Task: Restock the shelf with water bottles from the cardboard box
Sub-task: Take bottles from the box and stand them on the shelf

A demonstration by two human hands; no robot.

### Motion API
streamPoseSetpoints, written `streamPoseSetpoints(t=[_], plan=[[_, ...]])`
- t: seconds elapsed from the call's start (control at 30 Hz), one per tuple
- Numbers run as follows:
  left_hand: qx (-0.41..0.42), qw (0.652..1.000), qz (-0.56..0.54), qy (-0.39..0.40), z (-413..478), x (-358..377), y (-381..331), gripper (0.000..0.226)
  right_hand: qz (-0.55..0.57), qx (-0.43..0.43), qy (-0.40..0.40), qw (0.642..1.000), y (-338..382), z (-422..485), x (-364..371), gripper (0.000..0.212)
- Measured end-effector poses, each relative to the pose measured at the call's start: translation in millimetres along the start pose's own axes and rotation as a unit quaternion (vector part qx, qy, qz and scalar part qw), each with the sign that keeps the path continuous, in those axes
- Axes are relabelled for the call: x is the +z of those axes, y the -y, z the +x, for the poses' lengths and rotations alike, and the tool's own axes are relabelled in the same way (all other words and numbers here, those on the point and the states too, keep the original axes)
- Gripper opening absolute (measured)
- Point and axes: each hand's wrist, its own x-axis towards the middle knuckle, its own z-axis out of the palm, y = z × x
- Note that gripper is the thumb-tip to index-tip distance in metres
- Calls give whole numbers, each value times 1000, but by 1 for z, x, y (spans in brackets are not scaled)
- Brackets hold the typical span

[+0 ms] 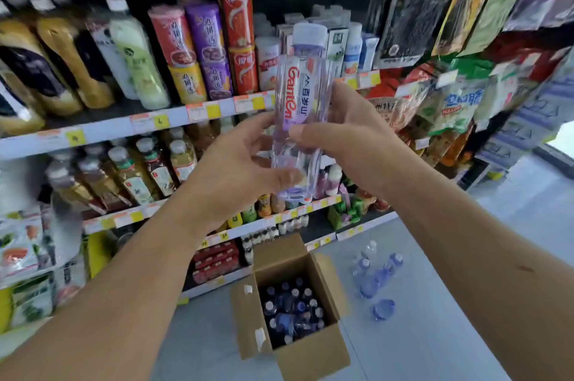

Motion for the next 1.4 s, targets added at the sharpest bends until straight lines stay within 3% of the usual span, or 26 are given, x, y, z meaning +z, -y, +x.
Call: streamPoseSetpoints(t=[0.23,0.5,0.77,0.97,1.1,1.23,1.4], plan=[[40,997,53,-42,-3,-9,-43,66,-45,-16,-1,999,43,-4,10,31],[49,994,99,-28,31,-23,-82,67,-54,-33,-27,998,71,24,-9,38],[22,964,263,-34,112,-45,-139,50,-99,-79,-7,992,100,92,-71,41],[45,940,325,-91,175,-47,-174,18,-107,-106,22,988,119,153,-117,46],[25,926,353,-134,207,-57,-188,23,-107,-127,21,986,124,192,-138,41],[29,913,385,-129,229,-71,-197,33,-99,-133,8,986,128,221,-145,47],[64,908,395,-123,253,-97,-195,28,-104,-152,-65,981,152,261,-145,44]])
